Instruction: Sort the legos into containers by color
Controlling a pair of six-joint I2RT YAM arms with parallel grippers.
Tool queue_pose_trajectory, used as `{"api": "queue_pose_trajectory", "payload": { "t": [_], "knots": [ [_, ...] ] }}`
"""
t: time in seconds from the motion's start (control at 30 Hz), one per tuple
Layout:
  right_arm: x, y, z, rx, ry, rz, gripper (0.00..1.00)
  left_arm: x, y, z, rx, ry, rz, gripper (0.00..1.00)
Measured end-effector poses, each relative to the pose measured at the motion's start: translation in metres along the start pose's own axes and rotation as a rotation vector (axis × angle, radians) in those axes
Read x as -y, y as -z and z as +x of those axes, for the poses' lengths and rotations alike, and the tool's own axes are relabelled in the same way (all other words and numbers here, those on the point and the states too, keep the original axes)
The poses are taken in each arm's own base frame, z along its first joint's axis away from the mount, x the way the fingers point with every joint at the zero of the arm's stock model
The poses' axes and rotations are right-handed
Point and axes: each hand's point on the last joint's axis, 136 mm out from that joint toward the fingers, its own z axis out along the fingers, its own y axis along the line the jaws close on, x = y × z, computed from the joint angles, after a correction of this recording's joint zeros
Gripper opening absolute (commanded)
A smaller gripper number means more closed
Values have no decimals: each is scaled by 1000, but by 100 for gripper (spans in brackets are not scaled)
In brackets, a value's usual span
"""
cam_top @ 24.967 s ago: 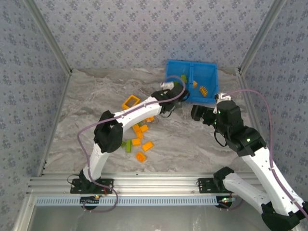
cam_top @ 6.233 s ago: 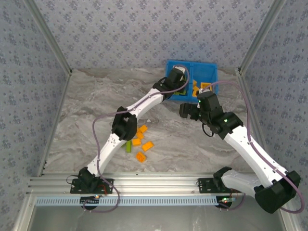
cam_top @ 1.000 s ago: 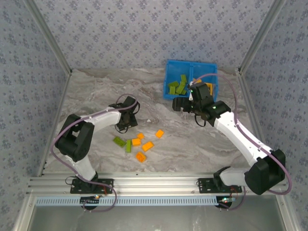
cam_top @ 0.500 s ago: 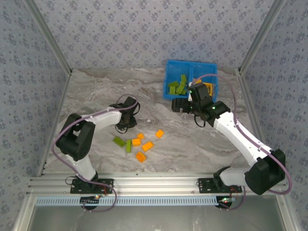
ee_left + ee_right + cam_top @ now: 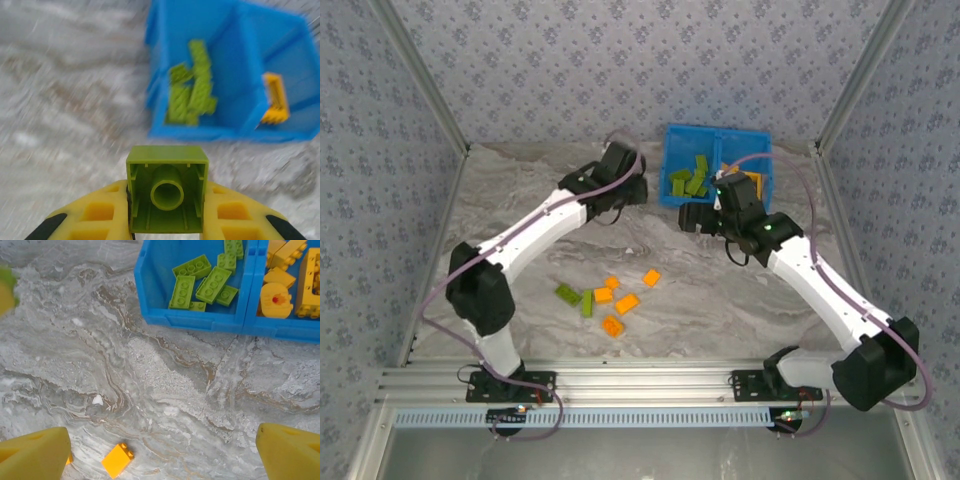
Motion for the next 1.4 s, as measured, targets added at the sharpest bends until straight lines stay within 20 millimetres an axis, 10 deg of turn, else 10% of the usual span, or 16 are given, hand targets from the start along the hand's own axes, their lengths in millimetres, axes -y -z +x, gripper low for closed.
{"api": "queue_pose_trajectory", "payload": {
  "t": [0.37,0.57,1.17,1.4],
  "knots": [
    [6,7,5,11,-21,13,98,45,-134,3,3,-164,56,21],
    [7,7,6,8,-20,16,99,57,-167,22,-16,-224,74,26],
    [7,7,6,10,-20,21,99,75,-169,9,32,-260,108,64],
    [-4,12,22,-10,69,-31,99,64,-94,-6,22,-289,98,70]
  ]
}}
